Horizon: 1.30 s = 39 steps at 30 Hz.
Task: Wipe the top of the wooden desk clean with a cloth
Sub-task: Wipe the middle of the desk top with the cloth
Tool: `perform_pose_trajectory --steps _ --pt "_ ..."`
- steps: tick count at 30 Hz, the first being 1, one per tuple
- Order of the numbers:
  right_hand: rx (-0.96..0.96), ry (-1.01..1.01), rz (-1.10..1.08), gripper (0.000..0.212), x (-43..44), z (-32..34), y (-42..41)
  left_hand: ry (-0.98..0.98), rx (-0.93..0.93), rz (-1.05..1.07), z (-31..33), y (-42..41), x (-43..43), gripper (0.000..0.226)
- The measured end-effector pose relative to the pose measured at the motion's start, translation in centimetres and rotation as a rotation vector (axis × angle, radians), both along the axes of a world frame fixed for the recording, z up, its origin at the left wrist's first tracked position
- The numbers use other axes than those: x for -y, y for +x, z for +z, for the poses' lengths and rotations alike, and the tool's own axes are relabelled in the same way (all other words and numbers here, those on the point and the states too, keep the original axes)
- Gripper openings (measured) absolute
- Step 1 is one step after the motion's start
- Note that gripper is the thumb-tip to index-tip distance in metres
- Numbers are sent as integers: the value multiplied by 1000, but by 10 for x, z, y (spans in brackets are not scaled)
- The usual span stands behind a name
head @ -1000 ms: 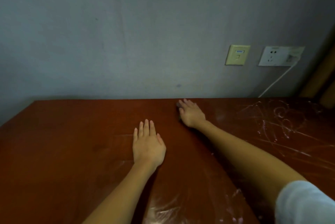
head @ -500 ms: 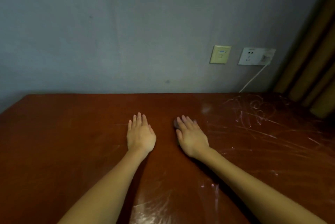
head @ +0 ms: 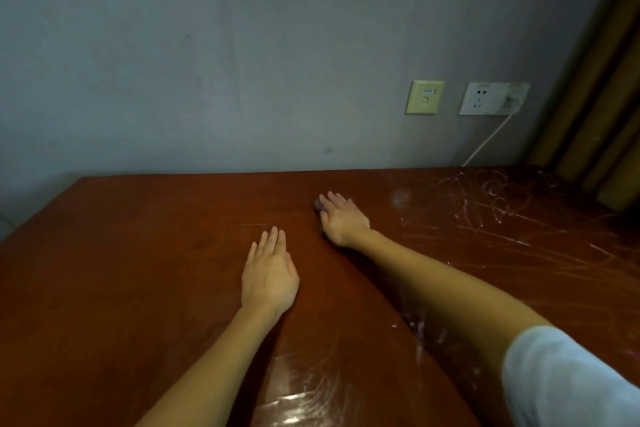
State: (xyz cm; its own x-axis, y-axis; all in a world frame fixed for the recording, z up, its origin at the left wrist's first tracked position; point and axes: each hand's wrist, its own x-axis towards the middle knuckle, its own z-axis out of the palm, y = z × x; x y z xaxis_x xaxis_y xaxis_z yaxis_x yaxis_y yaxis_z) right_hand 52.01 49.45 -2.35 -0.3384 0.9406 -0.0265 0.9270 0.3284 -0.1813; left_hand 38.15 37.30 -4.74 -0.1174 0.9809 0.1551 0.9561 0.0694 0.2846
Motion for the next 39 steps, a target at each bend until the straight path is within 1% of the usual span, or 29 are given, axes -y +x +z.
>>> perform_pose_trajectory --steps 5,10,15,20,25,29,34,39 --pt "-2 22 -142 53 -2 -1 54 -7 -5 -5 1 -1 4 52" --pt "-17 57 -166 53 47 -8 82 -19 7 -17 5 0 6 52" --pt "1 75 -130 54 118 -10 68 -41 4 -28 8 0 9 52" --pt "-15 86 -49 54 165 -12 24 -20 -13 -16 6 3 25 52" --pt "-42 45 12 53 141 -12 -16 -2 -18 -29 3 0 48 52" --pt "-13 26 14 53 107 -7 -21 6 -20 -49 2 -4 67 52" --pt "5 20 -96 52 91 -5 28 -6 5 -74 2 -8 83 52" --pt "-3 50 -208 52 131 -8 87 -27 -1 -80 3 -9 85 52"
